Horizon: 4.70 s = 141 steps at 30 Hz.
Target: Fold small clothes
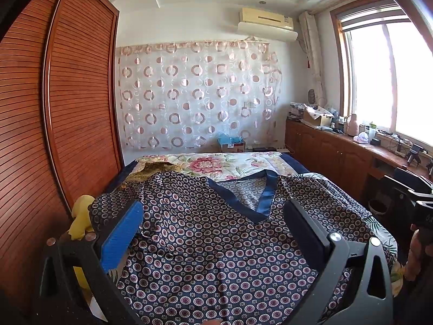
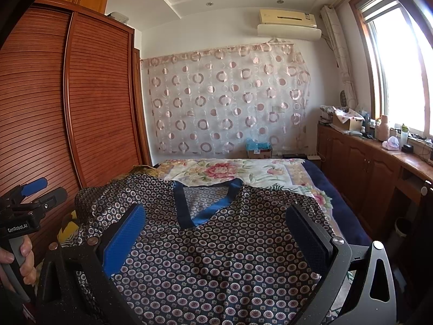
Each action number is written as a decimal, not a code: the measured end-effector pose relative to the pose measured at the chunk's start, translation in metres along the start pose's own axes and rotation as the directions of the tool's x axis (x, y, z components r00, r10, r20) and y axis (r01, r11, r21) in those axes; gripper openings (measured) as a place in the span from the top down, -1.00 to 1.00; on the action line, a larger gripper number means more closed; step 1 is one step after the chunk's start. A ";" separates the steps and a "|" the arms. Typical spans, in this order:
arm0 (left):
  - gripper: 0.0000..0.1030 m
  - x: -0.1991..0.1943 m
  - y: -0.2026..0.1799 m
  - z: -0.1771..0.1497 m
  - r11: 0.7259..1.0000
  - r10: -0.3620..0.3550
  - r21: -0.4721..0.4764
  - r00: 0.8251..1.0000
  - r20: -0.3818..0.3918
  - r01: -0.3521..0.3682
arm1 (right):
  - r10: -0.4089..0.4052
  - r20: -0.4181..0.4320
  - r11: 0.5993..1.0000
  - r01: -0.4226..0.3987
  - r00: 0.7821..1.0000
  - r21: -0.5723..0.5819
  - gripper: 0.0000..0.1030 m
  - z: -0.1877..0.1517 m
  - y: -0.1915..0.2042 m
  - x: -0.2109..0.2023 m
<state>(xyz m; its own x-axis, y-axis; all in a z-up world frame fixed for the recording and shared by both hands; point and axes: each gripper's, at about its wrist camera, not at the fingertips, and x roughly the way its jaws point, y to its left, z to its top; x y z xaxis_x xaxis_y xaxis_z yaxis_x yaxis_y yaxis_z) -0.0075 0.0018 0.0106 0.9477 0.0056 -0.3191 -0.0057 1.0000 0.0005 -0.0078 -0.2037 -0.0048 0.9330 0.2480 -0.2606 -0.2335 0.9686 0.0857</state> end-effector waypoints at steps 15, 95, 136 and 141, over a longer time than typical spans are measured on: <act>-1.00 -0.004 -0.004 0.001 1.000 -0.002 0.008 1.000 0.008 0.002 | 0.003 0.000 1.000 -0.003 1.000 0.002 -1.00 -0.001 -0.001 0.001; -0.28 0.137 0.214 -0.049 0.983 0.056 -0.142 0.935 -0.351 -0.113 | 0.245 -0.320 0.957 -0.282 0.915 -0.072 -1.00 -0.020 0.028 0.107; 0.81 0.153 0.097 0.038 0.985 -0.151 0.044 0.957 -0.247 0.167 | 0.258 -0.331 0.956 -0.290 0.908 -0.048 -1.00 -0.031 0.029 0.122; 0.15 0.148 0.079 0.040 0.974 -0.199 0.052 0.944 -0.263 0.220 | 0.251 -0.327 0.959 -0.280 0.911 -0.042 -1.00 -0.031 0.022 0.119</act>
<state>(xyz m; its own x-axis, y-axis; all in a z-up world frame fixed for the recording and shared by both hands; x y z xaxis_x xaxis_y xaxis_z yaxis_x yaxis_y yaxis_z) 0.1447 0.0821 0.0016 0.8116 -0.1944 -0.5509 0.2197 0.9753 -0.0205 0.0895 -0.1519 -0.0641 0.7015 0.4757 -0.5306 -0.4964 0.8604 0.1152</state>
